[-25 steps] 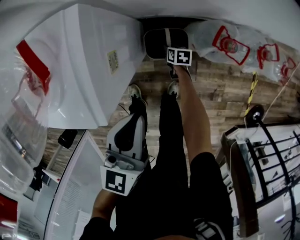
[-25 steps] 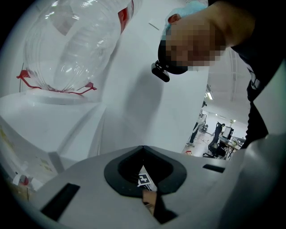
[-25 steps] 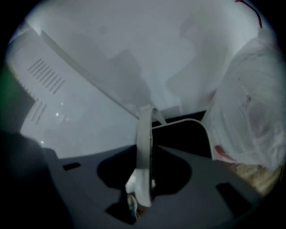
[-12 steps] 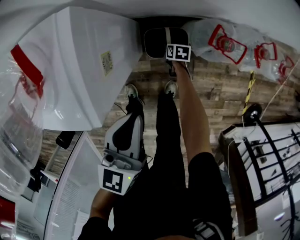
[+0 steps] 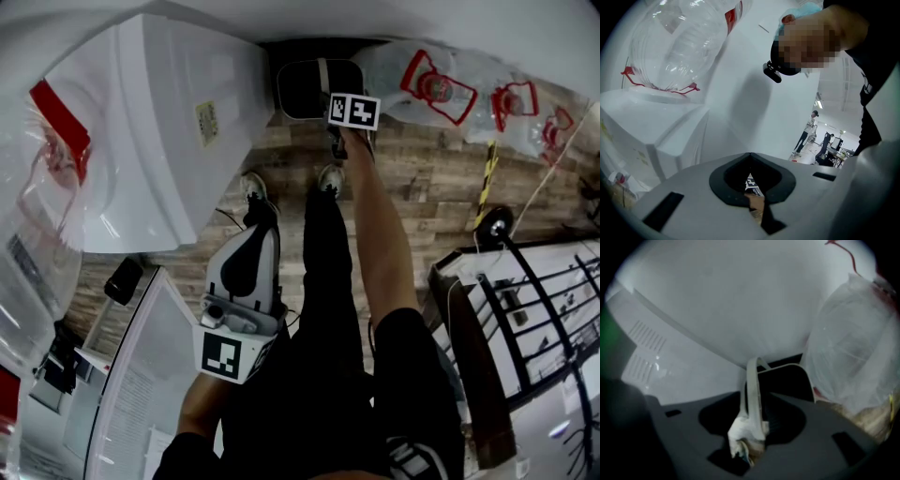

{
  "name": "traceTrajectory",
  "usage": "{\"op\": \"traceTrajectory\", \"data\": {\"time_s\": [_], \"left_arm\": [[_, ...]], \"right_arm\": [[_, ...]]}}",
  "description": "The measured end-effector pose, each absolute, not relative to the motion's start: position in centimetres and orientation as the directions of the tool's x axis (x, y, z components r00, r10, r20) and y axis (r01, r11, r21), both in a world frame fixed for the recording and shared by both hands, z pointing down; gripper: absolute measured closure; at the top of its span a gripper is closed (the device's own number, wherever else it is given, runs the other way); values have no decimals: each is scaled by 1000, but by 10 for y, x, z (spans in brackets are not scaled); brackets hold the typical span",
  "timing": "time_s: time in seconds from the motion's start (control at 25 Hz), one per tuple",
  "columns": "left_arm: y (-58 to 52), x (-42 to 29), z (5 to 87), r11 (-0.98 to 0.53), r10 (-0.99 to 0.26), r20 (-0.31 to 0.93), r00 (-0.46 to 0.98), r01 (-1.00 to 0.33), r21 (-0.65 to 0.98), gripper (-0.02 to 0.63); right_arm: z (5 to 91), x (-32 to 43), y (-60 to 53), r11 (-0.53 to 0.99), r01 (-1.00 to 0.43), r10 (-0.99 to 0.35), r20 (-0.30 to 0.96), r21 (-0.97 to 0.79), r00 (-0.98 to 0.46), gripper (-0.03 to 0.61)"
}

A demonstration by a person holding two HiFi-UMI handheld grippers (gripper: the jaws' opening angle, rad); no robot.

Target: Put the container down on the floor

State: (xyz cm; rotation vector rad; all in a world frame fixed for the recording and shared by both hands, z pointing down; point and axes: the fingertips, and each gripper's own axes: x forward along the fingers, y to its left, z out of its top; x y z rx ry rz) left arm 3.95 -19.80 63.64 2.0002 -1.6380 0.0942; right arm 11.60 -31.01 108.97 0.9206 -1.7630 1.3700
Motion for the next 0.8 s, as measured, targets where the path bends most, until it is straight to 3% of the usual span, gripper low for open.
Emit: {"op": "traceTrajectory", "data": {"time_s": [0.48,0.8], "left_arm": [[-185,42,569,-157,-904,333,269,-932,327,586],[-173,39,510,-218,-901,296,316,-922,321,586]], "right_arm": [[966,162,-288,164,-872,-249,836,-461,-489,417],[848,174,-262,242,-895,-320,840,-375,-439,532]]}}
